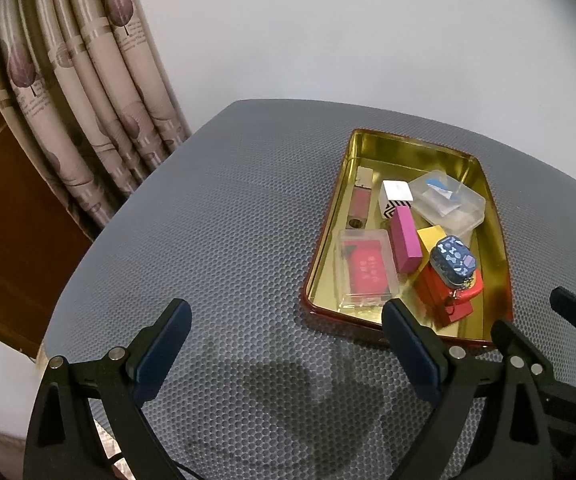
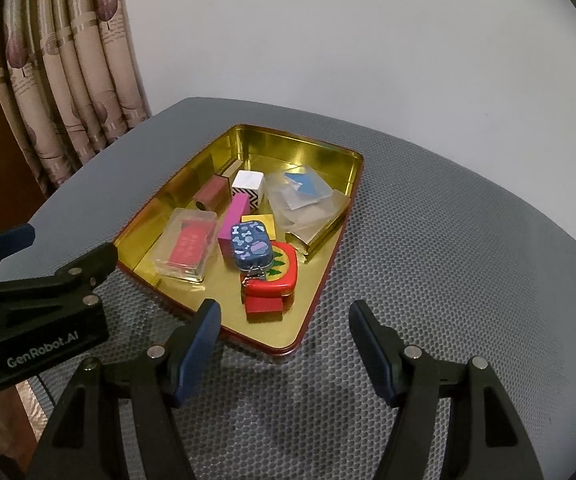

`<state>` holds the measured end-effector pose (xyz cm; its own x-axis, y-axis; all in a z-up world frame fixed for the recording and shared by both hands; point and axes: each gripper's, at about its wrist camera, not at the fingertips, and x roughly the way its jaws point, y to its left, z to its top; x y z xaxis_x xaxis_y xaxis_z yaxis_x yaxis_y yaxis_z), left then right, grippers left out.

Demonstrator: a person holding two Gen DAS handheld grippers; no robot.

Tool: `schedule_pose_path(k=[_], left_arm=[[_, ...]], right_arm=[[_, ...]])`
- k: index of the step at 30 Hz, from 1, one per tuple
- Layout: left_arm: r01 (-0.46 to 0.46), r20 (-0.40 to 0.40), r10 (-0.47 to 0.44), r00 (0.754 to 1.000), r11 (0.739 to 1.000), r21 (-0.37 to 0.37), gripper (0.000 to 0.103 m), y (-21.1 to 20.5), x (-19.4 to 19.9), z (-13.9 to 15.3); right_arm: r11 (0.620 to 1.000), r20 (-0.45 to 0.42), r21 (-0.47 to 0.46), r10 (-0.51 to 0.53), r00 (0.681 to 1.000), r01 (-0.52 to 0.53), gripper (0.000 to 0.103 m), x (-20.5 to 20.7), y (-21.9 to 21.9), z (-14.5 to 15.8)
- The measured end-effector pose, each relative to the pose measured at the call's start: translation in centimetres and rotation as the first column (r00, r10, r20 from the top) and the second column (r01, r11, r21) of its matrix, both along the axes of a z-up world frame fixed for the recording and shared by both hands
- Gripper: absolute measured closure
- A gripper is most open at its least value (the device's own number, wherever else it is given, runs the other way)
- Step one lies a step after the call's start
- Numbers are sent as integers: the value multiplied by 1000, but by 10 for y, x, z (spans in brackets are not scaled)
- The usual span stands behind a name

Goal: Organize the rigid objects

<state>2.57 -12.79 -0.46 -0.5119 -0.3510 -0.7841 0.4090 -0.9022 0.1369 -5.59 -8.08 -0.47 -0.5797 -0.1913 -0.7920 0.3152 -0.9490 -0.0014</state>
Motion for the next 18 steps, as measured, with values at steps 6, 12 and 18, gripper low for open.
schedule_pose_path(k=[6,12,18], left_arm=[[-1,-2,2,1000,1000,3,8,0,1,0],[5,2,-5,1000,1000,17,8,-2,1,0],[4,3,-4,1000,1000,19,8,-2,1,0]], right_arm=[[1000,-3,8,17,1000,-17,35,3,-3,1],[1000,-1,11,15,1000,-15,35,4,-5,0],[1000,4,8,12,1000,-12,35,4,-7,0]])
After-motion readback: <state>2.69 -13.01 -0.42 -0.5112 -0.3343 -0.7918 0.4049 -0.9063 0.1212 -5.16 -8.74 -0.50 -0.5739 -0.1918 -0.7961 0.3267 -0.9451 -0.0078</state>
